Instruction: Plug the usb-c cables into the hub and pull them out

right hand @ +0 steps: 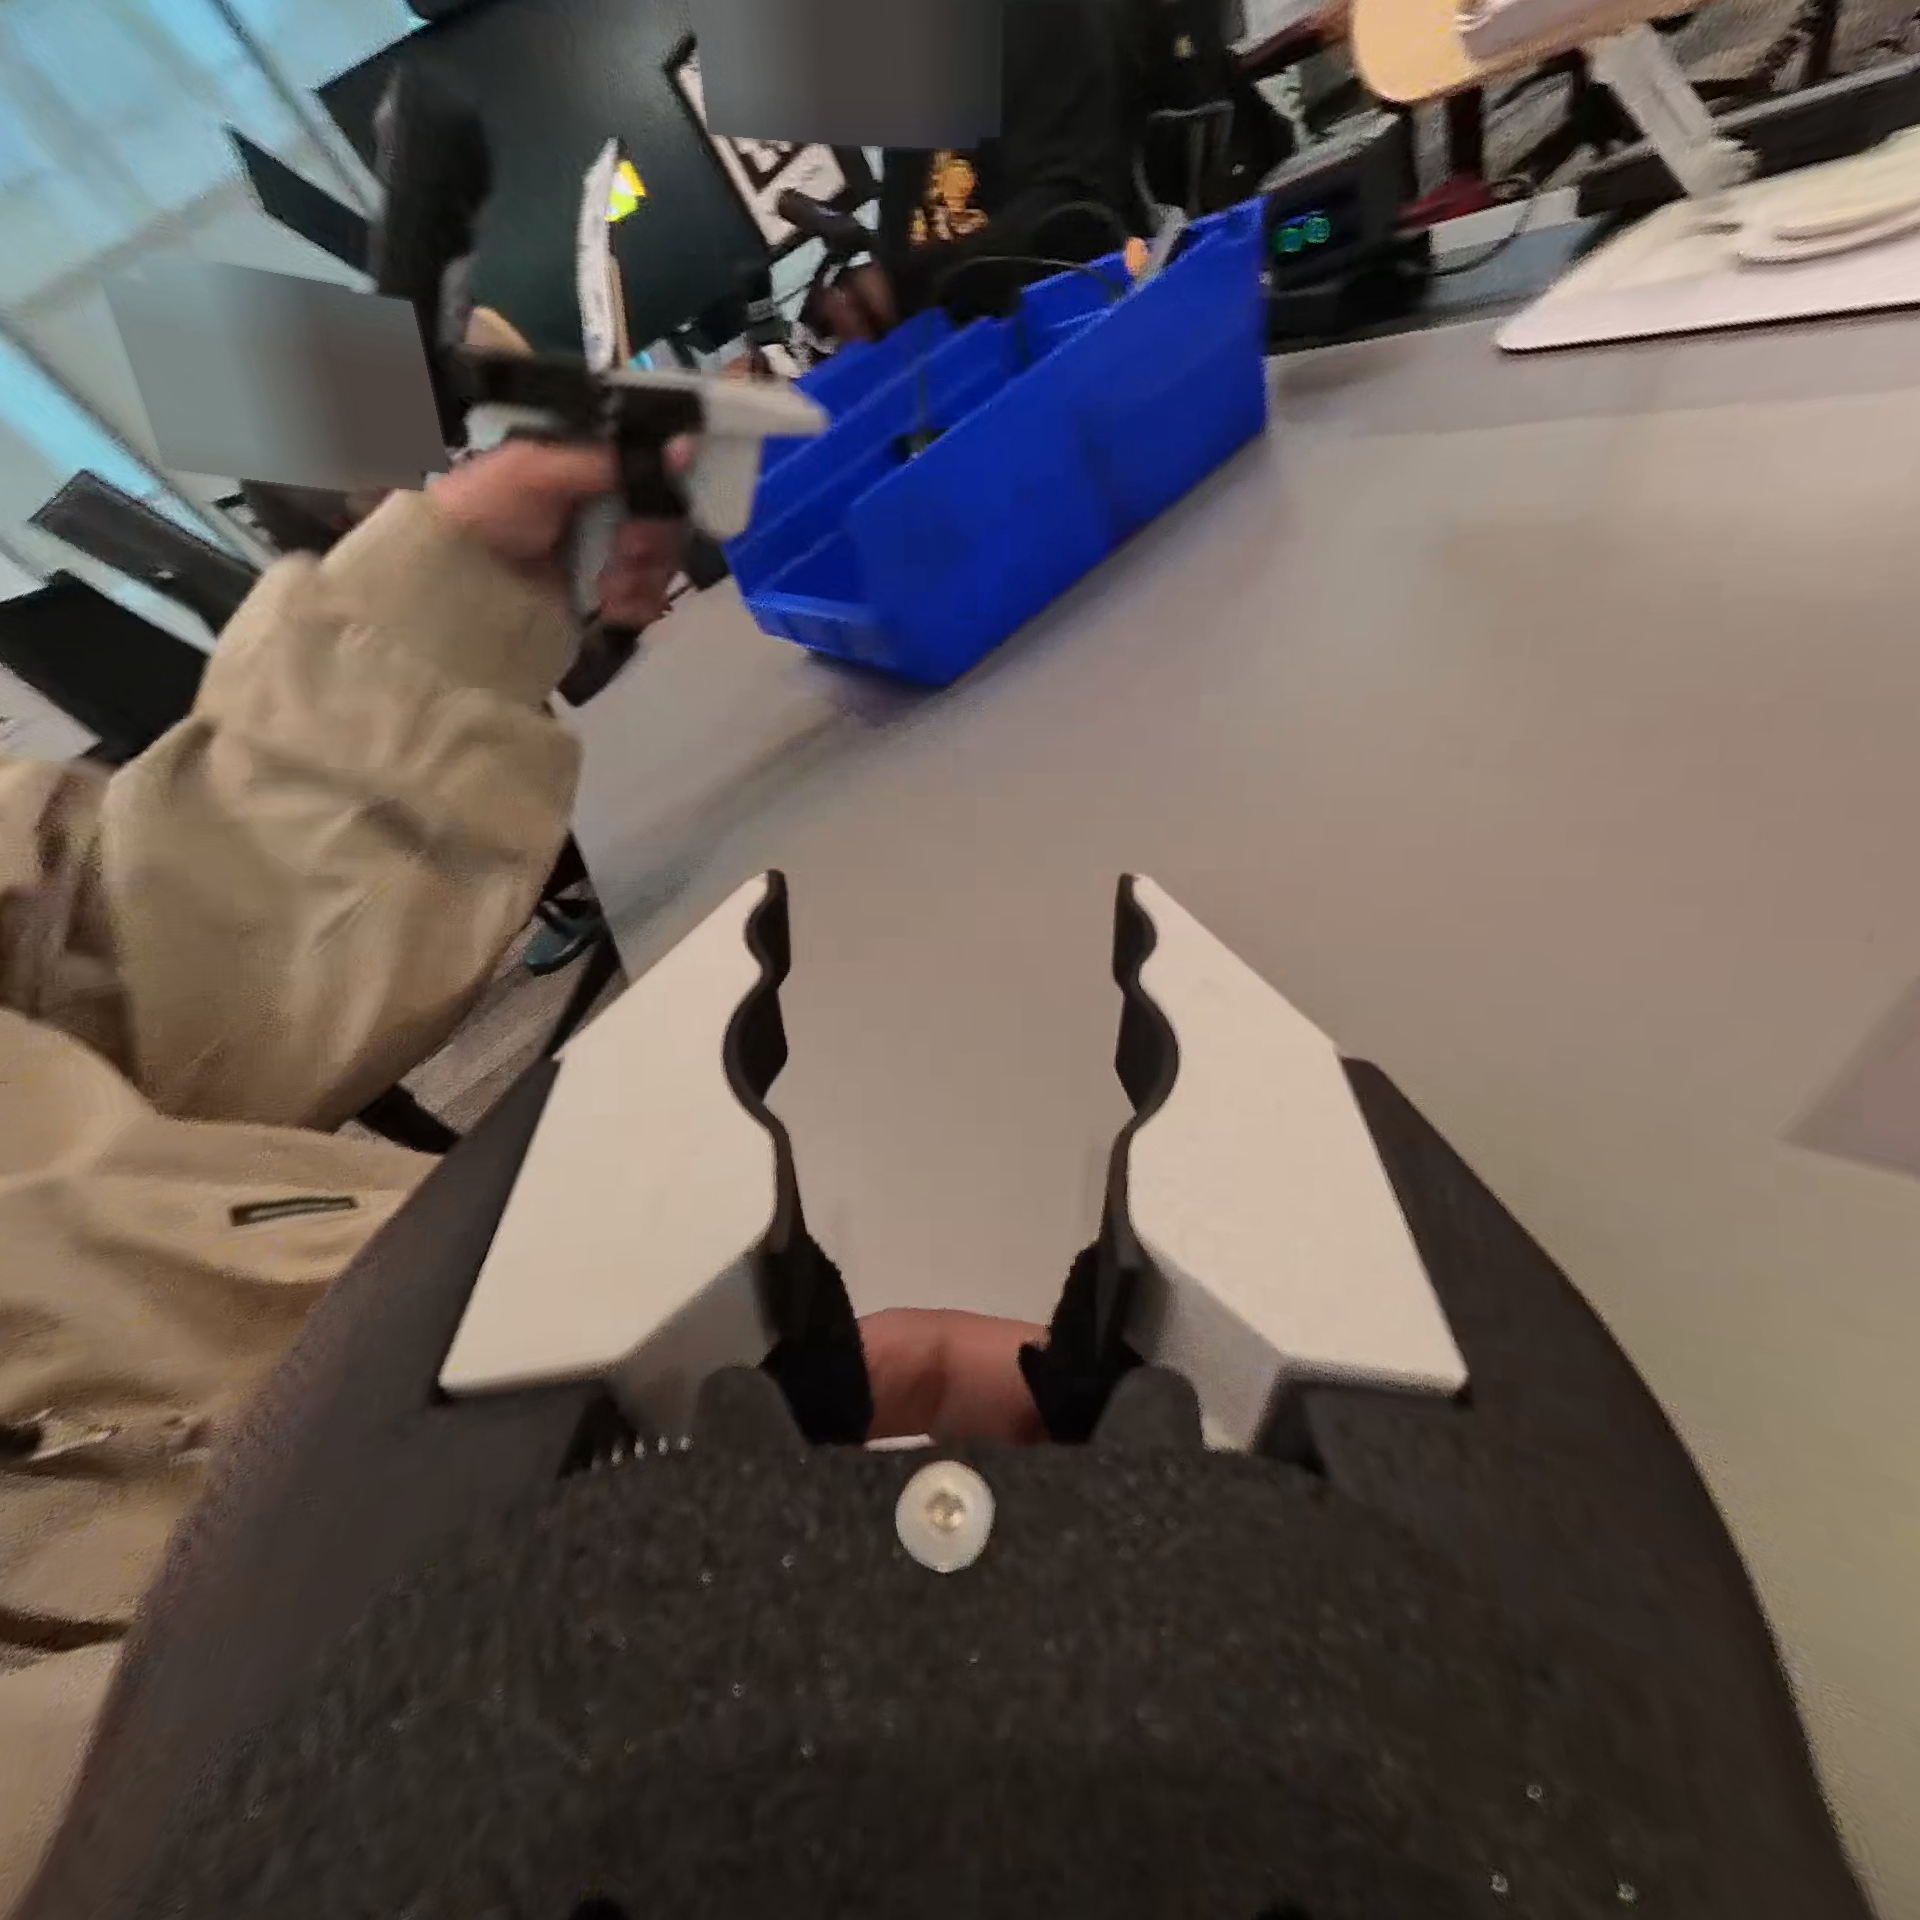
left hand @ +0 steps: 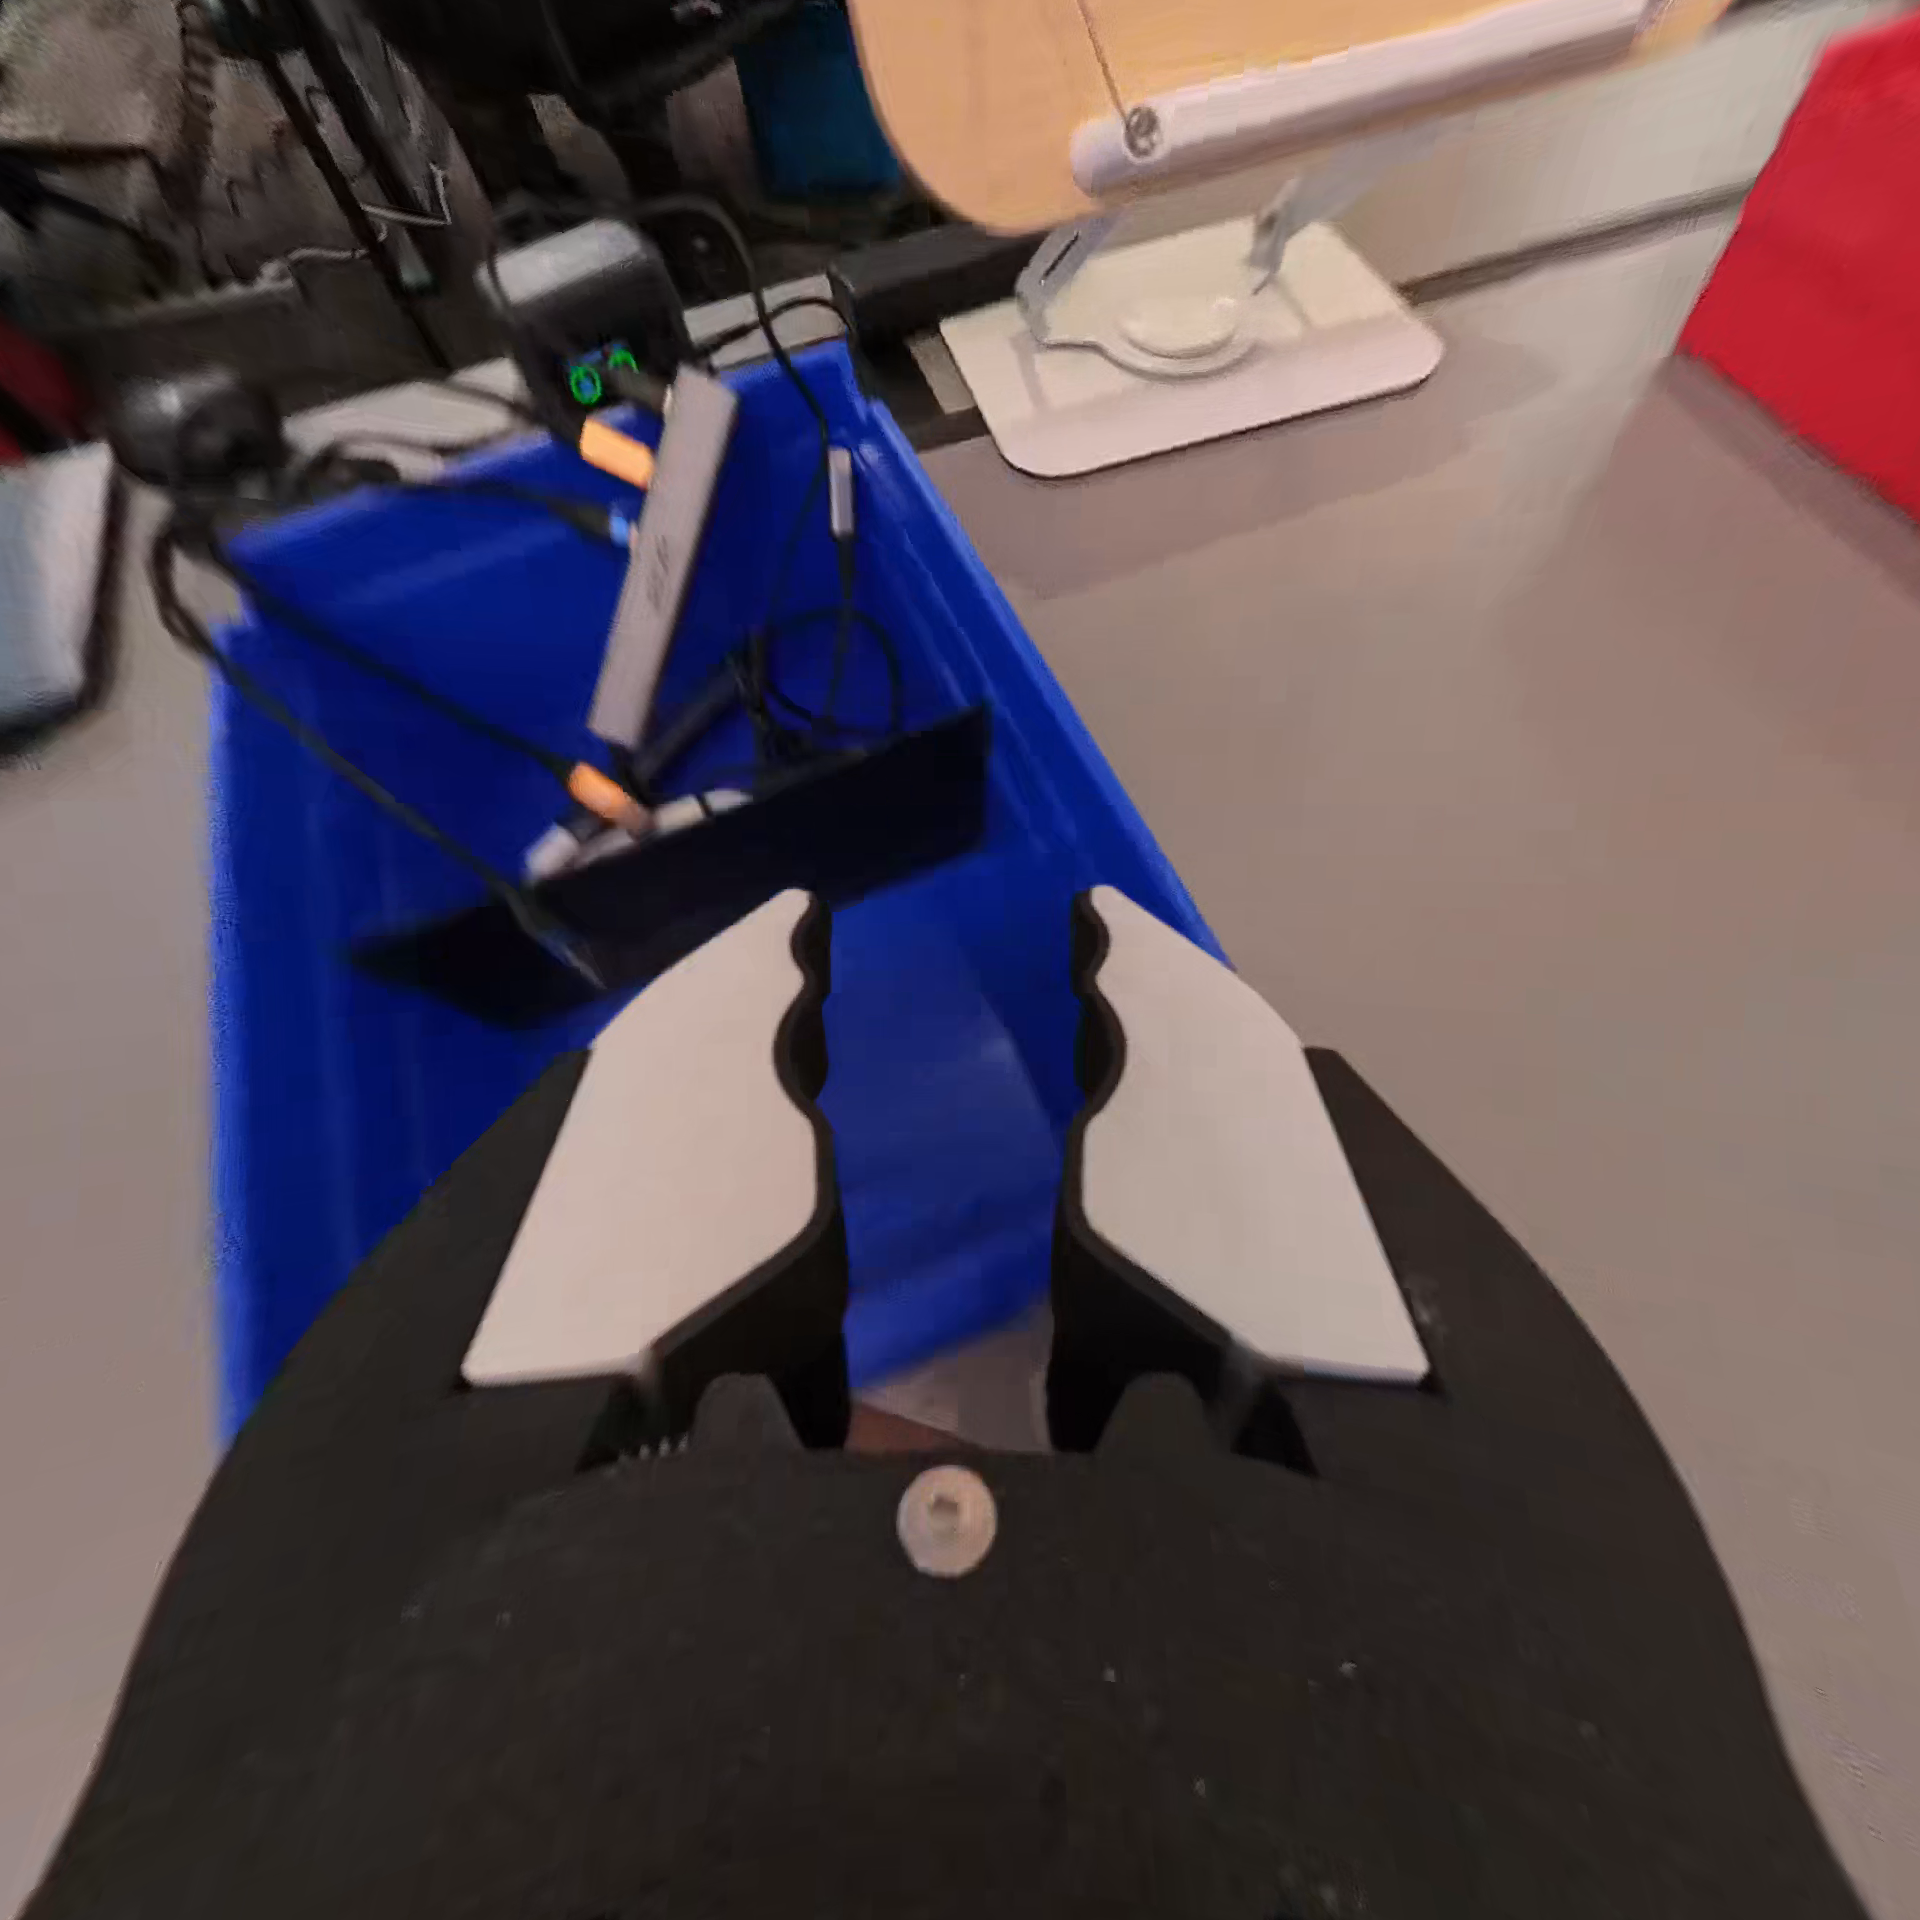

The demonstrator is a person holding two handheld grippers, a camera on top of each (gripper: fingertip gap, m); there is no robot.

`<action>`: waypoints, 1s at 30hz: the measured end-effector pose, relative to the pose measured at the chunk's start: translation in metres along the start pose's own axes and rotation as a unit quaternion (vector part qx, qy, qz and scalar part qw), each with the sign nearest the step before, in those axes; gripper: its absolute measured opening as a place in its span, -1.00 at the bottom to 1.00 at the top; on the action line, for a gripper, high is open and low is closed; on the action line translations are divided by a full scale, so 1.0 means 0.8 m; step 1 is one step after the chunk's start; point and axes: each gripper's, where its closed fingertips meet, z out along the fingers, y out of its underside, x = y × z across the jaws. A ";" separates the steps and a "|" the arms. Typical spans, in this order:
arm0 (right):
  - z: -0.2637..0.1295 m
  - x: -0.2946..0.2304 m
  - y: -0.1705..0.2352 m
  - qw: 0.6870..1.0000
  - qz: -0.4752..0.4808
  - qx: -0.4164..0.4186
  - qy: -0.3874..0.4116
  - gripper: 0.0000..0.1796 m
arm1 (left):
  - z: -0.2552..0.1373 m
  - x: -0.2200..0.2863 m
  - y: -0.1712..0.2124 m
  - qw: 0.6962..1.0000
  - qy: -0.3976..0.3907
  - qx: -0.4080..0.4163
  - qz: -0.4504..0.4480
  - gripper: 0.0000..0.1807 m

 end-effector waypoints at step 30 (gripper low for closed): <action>0.006 0.007 0.003 0.991 0.103 -0.023 -0.082 -0.31 | 0.050 -0.110 -0.268 0.895 -0.268 0.081 0.348 -0.74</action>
